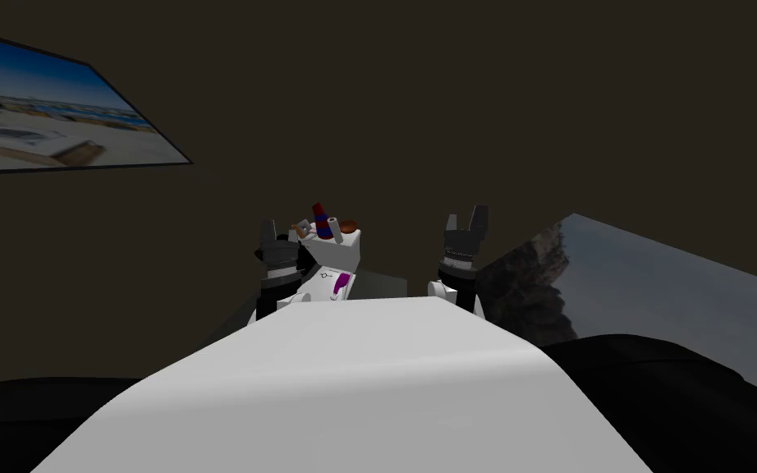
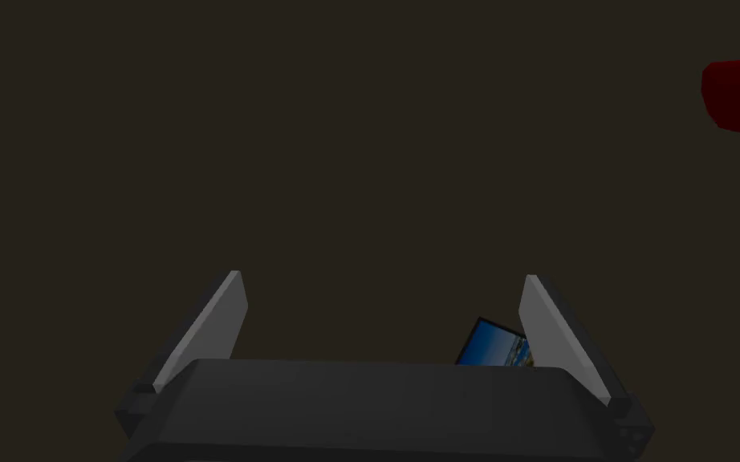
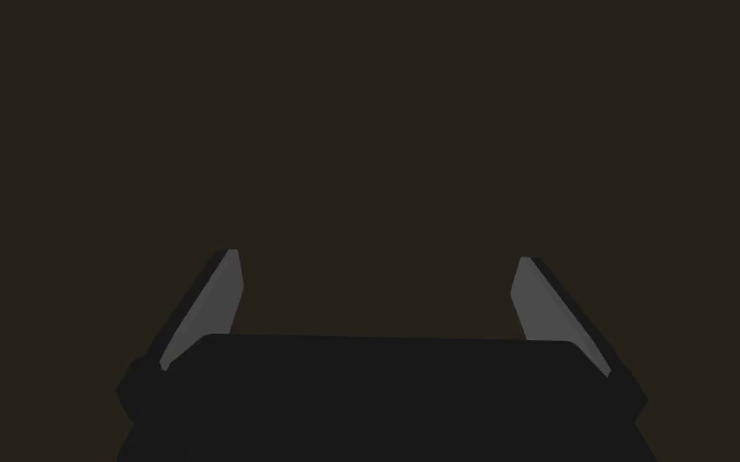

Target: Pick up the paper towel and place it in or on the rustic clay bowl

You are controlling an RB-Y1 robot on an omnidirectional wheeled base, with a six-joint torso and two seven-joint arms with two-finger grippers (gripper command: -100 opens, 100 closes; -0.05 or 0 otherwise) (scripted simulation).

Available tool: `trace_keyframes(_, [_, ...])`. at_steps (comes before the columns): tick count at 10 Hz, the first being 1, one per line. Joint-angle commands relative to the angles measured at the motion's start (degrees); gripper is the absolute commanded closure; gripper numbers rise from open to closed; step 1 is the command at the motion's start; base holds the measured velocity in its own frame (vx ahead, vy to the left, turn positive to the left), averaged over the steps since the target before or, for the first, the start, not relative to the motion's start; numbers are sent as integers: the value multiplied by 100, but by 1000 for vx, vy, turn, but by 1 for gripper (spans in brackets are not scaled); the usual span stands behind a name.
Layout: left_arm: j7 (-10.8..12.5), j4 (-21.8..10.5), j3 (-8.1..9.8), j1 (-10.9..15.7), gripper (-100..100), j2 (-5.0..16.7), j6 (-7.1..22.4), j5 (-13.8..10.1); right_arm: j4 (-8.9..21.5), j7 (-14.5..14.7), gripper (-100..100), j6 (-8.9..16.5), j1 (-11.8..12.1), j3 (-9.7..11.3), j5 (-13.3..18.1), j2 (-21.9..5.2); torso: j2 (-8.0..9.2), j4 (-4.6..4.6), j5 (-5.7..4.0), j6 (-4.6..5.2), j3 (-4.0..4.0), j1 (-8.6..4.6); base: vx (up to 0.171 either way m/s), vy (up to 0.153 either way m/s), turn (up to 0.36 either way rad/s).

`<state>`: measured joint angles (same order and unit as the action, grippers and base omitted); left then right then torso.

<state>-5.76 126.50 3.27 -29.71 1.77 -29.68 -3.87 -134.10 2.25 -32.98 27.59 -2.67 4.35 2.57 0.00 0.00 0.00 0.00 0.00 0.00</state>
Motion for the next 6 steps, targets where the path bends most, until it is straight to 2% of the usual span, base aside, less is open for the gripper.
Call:
trace_keyframes(1, [31,-61,-2,-34,-100,212,3,47,0,0,0,0,0,0,0,0,0,0,0,0,0,0,-24,43,-49])
trace_keyframes(6, [171,-326,-13,-184,-100,713,9,256,0,0,0,0,-1,-1,0,-1,33,7,11,0,19,52,-80,110,-77])
